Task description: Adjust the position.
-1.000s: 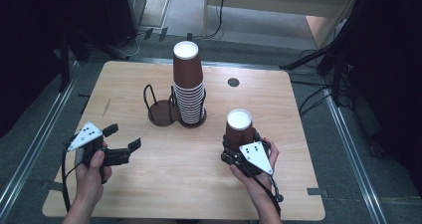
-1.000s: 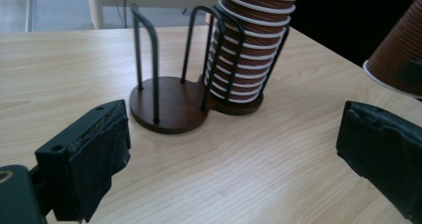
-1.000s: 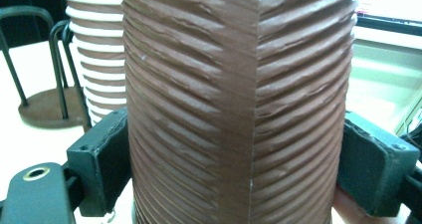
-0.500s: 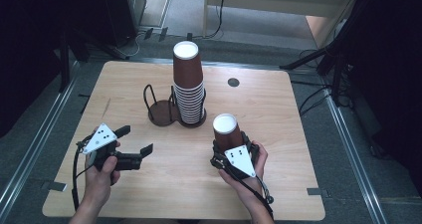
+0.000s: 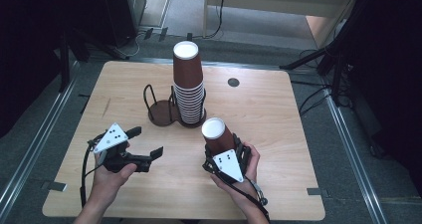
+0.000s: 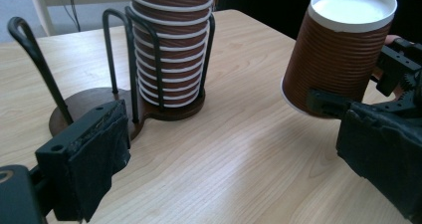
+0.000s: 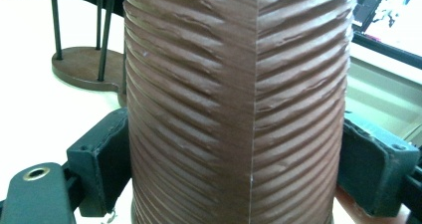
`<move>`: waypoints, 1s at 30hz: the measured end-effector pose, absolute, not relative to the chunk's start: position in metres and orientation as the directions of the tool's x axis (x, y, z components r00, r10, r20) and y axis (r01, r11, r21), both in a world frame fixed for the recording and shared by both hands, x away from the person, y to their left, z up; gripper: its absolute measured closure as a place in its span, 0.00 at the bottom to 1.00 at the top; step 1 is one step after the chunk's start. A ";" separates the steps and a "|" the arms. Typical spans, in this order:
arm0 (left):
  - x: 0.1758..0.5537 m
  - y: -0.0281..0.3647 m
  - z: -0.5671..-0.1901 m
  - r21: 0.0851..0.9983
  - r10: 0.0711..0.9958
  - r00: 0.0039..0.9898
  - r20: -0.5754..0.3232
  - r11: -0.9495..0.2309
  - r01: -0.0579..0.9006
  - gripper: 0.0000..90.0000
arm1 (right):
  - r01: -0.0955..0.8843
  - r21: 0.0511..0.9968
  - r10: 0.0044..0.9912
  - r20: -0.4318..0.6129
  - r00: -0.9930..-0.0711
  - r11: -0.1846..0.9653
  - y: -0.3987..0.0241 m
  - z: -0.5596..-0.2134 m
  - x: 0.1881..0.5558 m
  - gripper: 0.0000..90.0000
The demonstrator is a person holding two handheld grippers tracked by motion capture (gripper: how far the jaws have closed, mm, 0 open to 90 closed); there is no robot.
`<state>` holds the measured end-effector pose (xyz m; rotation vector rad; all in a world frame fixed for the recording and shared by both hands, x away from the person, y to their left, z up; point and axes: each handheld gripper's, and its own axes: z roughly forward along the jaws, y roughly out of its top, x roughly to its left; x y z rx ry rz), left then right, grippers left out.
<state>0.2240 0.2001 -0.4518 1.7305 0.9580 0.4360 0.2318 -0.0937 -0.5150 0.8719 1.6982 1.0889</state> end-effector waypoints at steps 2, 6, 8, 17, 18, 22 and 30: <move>0.224 0.197 -0.451 0.913 0.769 0.619 -0.160 -0.124 0.390 0.02 | 0.087 0.929 0.888 -0.311 -0.339 0.359 -0.092 -0.515 0.231 0.14; 0.222 0.192 -0.451 0.911 0.761 0.632 -0.149 -0.142 0.386 0.02 | 0.072 0.918 0.872 -0.344 -0.348 0.391 -0.088 -0.518 0.228 0.14; 0.222 0.188 -0.451 0.910 0.757 0.636 -0.150 -0.146 0.388 0.02 | 0.058 0.913 0.862 -0.359 -0.358 0.404 -0.085 -0.518 0.226 0.14; 0.223 0.181 -0.454 0.901 0.746 0.650 -0.141 -0.176 0.397 0.02 | 0.017 0.894 0.829 -0.408 -0.383 0.448 -0.075 -0.522 0.222 0.14; 0.222 0.180 -0.454 0.900 0.744 0.654 -0.138 -0.181 0.396 0.02 | 0.017 0.894 0.829 -0.408 -0.383 0.448 -0.075 -0.522 0.222 0.14; 0.222 0.175 -0.456 0.894 0.726 0.674 -0.135 -0.205 0.398 0.02 | -0.009 0.878 0.801 -0.440 -0.405 0.478 -0.069 -0.524 0.219 0.13; 0.221 0.165 -0.458 0.885 0.715 0.690 -0.116 -0.241 0.399 0.04 | -0.040 0.859 0.770 -0.478 -0.423 0.511 -0.062 -0.528 0.215 0.13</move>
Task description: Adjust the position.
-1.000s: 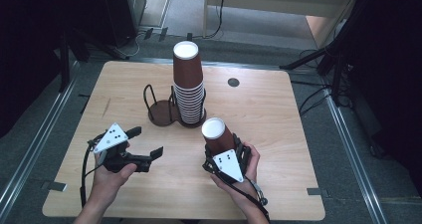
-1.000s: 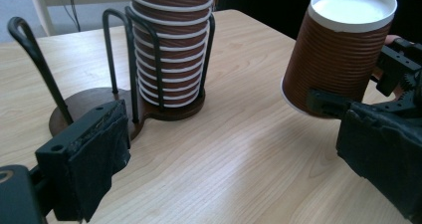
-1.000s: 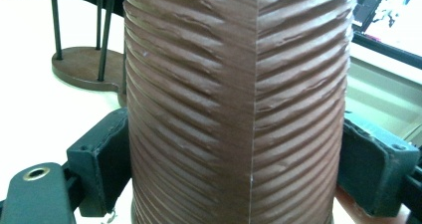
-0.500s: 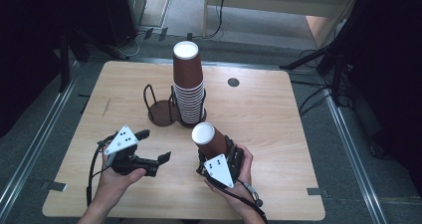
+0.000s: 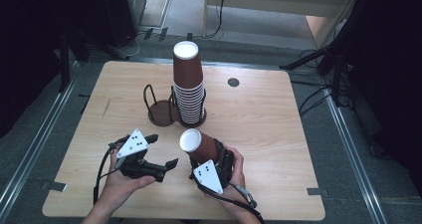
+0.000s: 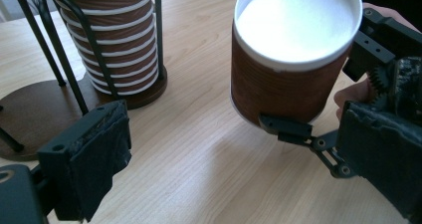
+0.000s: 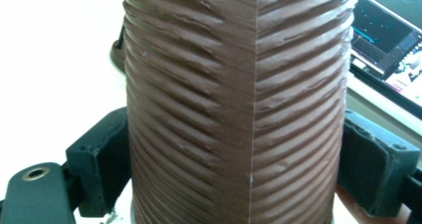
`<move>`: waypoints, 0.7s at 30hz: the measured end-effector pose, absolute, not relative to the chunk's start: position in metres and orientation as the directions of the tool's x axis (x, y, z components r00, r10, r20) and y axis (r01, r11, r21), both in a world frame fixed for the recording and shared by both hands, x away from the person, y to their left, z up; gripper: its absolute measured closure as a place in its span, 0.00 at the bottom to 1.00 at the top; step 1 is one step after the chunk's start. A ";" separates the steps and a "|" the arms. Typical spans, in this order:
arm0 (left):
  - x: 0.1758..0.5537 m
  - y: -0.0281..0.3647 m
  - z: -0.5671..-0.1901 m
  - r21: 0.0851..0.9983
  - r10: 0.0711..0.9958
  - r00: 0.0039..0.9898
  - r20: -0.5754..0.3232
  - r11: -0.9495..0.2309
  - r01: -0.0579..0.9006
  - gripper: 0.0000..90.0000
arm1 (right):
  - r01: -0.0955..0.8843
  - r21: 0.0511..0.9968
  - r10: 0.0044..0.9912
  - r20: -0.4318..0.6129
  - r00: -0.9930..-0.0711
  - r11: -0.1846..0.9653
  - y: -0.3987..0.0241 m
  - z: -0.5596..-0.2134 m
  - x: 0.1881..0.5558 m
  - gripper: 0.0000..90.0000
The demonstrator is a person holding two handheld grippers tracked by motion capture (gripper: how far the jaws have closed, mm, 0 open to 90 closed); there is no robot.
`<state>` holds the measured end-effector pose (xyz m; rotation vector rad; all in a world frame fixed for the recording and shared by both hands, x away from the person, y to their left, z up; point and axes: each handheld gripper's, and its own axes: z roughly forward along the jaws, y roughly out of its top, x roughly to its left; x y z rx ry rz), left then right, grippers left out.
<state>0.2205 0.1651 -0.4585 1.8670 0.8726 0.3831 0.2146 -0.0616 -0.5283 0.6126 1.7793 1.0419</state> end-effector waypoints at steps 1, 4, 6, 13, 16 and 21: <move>0.220 0.164 -0.458 0.886 0.724 0.681 -0.107 -0.242 0.396 0.04 | -0.040 0.859 0.770 -0.478 -0.423 0.511 -0.062 -0.528 0.215 0.13; 0.219 0.161 -0.459 0.885 0.719 0.687 -0.105 -0.247 0.394 0.07 | -0.051 0.849 0.754 -0.493 -0.434 0.526 -0.057 -0.532 0.212 0.13; 0.219 0.160 -0.459 0.885 0.716 0.690 -0.106 -0.249 0.394 0.07 | -0.056 0.845 0.746 -0.500 -0.439 0.532 -0.055 -0.533 0.211 0.13; 0.218 0.154 -0.461 0.873 0.688 0.718 -0.105 -0.282 0.398 0.07 | -0.089 0.820 0.708 -0.538 -0.459 0.566 -0.047 -0.538 0.206 0.13; 0.218 0.154 -0.461 0.868 0.678 0.727 -0.108 -0.292 0.401 0.08 | -0.101 0.810 0.691 -0.552 -0.467 0.578 -0.044 -0.541 0.205 0.13; 0.219 0.149 -0.465 0.848 0.651 0.751 -0.110 -0.333 0.413 0.08 | -0.112 0.797 0.672 -0.567 -0.476 0.594 -0.041 -0.545 0.203 0.13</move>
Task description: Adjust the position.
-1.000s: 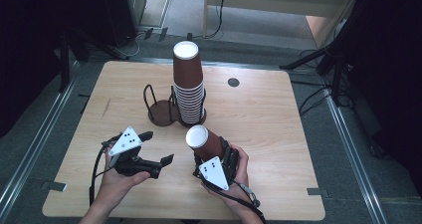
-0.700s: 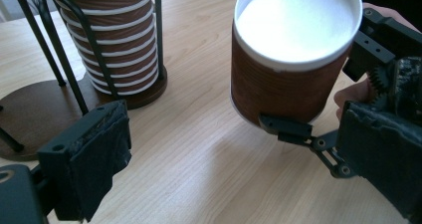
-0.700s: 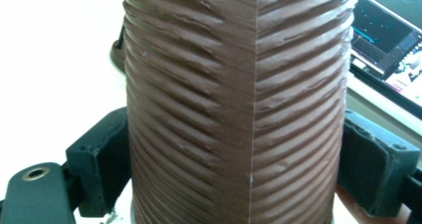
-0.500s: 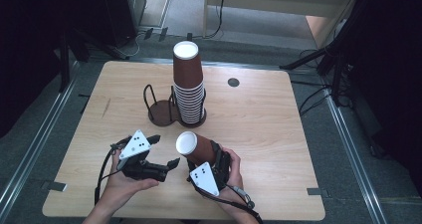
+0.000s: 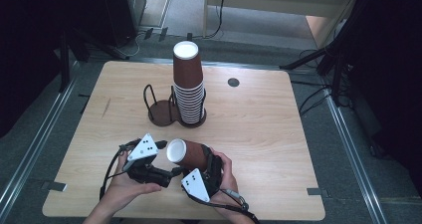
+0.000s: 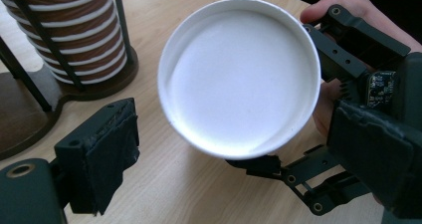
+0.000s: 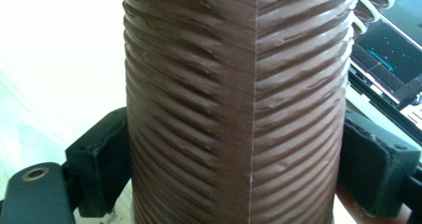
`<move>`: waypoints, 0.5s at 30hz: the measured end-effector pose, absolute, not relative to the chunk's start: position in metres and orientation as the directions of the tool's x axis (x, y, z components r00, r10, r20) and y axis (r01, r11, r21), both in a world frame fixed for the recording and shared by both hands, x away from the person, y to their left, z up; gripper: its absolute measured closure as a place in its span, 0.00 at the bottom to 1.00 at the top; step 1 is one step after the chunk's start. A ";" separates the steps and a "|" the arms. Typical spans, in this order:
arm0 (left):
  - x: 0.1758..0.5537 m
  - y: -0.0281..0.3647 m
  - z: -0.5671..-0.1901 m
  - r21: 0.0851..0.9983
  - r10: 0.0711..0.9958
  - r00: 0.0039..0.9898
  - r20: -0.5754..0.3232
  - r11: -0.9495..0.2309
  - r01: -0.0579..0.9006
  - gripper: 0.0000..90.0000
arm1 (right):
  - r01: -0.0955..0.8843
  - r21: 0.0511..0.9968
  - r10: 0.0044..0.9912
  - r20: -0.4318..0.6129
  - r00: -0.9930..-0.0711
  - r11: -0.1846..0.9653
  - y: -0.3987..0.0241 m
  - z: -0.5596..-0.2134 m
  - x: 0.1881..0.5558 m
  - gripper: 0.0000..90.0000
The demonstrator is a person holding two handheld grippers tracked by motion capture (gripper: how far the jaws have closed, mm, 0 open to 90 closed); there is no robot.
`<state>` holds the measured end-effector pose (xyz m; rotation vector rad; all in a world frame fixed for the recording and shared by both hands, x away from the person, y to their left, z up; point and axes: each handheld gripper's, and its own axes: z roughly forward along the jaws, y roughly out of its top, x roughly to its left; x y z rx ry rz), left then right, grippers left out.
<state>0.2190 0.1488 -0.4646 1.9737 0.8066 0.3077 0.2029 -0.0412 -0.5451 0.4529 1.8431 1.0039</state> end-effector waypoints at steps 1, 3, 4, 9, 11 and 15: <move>0.219 0.149 -0.465 0.848 0.651 0.751 -0.110 -0.333 0.413 0.08 | -0.112 0.797 0.672 -0.567 -0.476 0.594 -0.041 -0.545 0.203 0.13; 0.219 0.148 -0.465 0.845 0.642 0.759 -0.113 -0.340 0.413 0.08 | -0.127 0.794 0.661 -0.572 -0.485 0.594 -0.040 -0.546 0.201 0.13; 0.219 0.148 -0.465 0.845 0.642 0.759 -0.113 -0.340 0.413 0.08 | -0.127 0.794 0.661 -0.572 -0.485 0.594 -0.040 -0.546 0.201 0.13; 0.219 0.149 -0.465 0.841 0.631 0.766 -0.122 -0.343 0.417 0.10 | -0.141 0.789 0.647 -0.578 -0.498 0.597 -0.038 -0.548 0.199 0.13; 0.220 0.149 -0.465 0.841 0.628 0.767 -0.128 -0.341 0.419 0.10 | -0.148 0.788 0.639 -0.580 -0.506 0.598 -0.037 -0.548 0.198 0.13; 0.221 0.149 -0.466 0.831 0.622 0.767 -0.160 -0.335 0.445 0.10 | -0.164 0.782 0.623 -0.587 -0.517 0.601 -0.034 -0.550 0.196 0.13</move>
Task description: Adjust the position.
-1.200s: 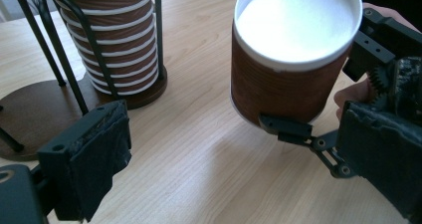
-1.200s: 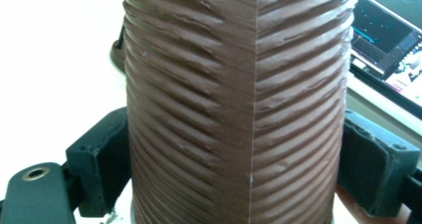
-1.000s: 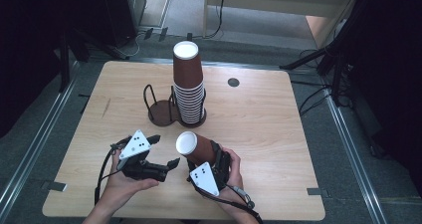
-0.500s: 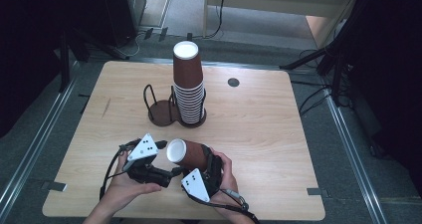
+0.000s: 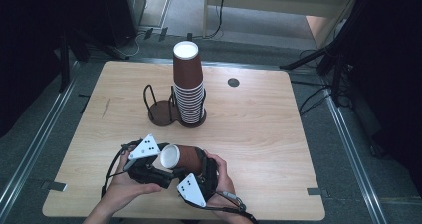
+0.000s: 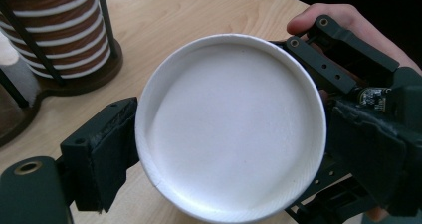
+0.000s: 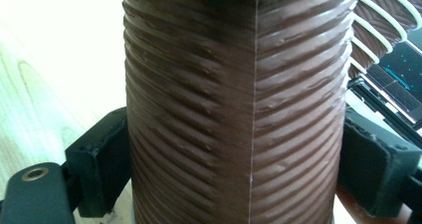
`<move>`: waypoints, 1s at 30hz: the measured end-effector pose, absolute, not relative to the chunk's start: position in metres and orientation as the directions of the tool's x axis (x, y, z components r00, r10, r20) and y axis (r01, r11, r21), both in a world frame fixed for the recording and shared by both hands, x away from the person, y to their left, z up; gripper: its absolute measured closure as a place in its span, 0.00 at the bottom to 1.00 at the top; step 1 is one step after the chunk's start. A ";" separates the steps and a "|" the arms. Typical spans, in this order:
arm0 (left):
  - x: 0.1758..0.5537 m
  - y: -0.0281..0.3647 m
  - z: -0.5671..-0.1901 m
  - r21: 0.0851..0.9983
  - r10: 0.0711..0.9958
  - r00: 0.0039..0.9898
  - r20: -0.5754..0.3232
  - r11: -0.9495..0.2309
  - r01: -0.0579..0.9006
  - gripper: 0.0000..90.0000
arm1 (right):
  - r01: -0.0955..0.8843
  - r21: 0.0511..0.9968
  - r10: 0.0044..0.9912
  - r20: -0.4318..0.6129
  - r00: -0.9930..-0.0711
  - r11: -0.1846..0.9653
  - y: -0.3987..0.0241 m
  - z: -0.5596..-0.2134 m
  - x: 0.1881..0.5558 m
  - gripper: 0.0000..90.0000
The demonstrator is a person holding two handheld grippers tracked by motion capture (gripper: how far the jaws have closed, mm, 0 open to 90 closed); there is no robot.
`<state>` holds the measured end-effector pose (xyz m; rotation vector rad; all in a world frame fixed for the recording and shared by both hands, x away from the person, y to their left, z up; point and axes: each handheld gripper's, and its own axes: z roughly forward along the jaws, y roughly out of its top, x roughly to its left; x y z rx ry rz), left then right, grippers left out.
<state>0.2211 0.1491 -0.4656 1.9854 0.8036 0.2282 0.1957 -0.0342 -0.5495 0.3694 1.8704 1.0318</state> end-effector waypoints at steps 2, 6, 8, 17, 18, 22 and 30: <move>0.221 0.149 -0.466 0.830 0.623 0.765 -0.165 -0.332 0.449 0.13 | -0.166 0.780 0.620 -0.590 -0.518 0.604 -0.034 -0.550 0.196 0.13; 0.222 0.151 -0.466 0.827 0.621 0.763 -0.182 -0.323 0.460 0.15 | -0.169 0.778 0.614 -0.591 -0.523 0.605 -0.034 -0.550 0.195 0.13; 0.222 0.150 -0.466 0.824 0.617 0.764 -0.187 -0.325 0.464 0.16 | -0.170 0.776 0.612 -0.594 -0.522 0.608 -0.034 -0.550 0.195 0.13; 0.223 0.150 -0.467 0.816 0.622 0.759 -0.190 -0.330 0.474 0.25 | -0.167 0.769 0.607 -0.600 -0.522 0.617 -0.034 -0.552 0.195 0.13; 0.223 0.150 -0.467 0.818 0.619 0.763 -0.185 -0.334 0.469 0.25 | -0.164 0.764 0.609 -0.607 -0.511 0.623 -0.034 -0.553 0.195 0.12; 0.222 0.148 -0.468 0.816 0.614 0.770 -0.170 -0.351 0.460 0.26 | -0.162 0.759 0.603 -0.611 -0.513 0.631 -0.034 -0.555 0.195 0.12; 0.222 0.149 -0.468 0.823 0.614 0.766 -0.190 -0.325 0.465 0.27 | -0.145 0.773 0.607 -0.585 -0.538 0.617 -0.035 -0.551 0.195 0.11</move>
